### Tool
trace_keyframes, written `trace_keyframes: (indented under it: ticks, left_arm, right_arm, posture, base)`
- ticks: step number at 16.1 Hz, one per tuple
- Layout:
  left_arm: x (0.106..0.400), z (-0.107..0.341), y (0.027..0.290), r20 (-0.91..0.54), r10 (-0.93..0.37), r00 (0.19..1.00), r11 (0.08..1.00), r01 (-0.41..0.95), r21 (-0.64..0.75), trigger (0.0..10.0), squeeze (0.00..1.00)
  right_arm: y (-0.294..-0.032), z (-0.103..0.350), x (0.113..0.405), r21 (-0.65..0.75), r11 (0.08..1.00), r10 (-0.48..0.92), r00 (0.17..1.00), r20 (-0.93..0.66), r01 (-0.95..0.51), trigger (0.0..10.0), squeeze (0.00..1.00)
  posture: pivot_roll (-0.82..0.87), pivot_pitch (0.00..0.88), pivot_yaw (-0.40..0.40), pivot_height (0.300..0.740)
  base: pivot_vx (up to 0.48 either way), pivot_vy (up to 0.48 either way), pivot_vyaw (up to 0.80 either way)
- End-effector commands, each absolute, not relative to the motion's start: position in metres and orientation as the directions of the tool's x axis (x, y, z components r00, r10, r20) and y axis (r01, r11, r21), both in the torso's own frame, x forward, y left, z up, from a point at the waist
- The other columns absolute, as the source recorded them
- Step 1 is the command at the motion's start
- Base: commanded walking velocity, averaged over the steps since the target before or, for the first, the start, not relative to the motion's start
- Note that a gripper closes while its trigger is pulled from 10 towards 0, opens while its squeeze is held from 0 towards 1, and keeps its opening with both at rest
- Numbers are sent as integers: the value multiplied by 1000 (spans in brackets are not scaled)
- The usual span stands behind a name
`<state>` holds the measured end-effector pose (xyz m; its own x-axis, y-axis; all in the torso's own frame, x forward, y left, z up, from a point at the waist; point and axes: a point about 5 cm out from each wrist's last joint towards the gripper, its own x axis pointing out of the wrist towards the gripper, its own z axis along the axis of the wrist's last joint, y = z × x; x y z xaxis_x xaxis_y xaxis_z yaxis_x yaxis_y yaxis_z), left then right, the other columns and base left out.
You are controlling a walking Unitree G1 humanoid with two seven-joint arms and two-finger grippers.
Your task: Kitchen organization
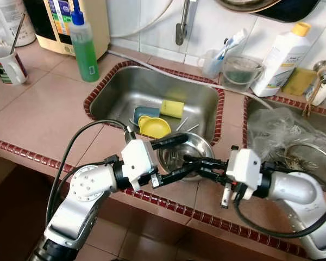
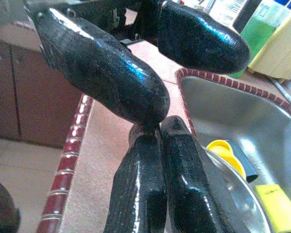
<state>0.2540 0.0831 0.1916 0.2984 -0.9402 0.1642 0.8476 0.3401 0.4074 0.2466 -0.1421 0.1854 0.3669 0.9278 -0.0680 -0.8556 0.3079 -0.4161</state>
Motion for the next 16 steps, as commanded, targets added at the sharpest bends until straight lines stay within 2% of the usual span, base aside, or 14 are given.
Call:
trace_keyframes:
  ticks: [1, 6, 8, 10, 12, 16]
  left_arm:
    - [261, 190, 87, 143, -931, 335, 364, 836, 410, 10000, 0]
    - [271, 193, 81, 160, -932, 325, 362, 829, 426, 10000, 0]
    - [276, 194, 77, 177, -930, 324, 369, 825, 429, 10000, 0]
    - [284, 198, 79, 213, -910, 356, 414, 806, 423, 10000, 0]
    - [296, 205, 84, 282, -863, 419, 502, 775, 383, 10000, 0]
    - [304, 210, 91, 326, -828, 456, 553, 757, 348, 10000, 0]
  right_arm:
    - [-140, 184, 238, -379, 252, 945, 311, -100, -890, 10000, 0]
    - [-144, 206, 235, -337, 274, 945, 317, -77, -901, 10000, 0]
    - [-150, 221, 242, -352, 314, 934, 354, -53, -882, 10000, 0]
    - [-158, 235, 250, -382, 364, 914, 405, -29, -850, 10000, 0]
    - [-165, 246, 257, -408, 413, 893, 449, 7, -814, 10000, 0]
    - [-170, 261, 264, -411, 450, 880, 473, 53, -792, 10000, 0]
  posture:
    - [-137, 119, -76, 740]
    - [-166, 101, -66, 740]
    - [-175, 86, -60, 740]
    - [-180, 78, -55, 740]
    - [-183, 66, -50, 740]
    - [-183, 49, -52, 740]
  base:
    - [0, 0, 0]
    - [0, 0, 0]
    - [0, 0, 0]
    - [0, 0, 0]
    - [0, 0, 0]
    - [0, 0, 0]
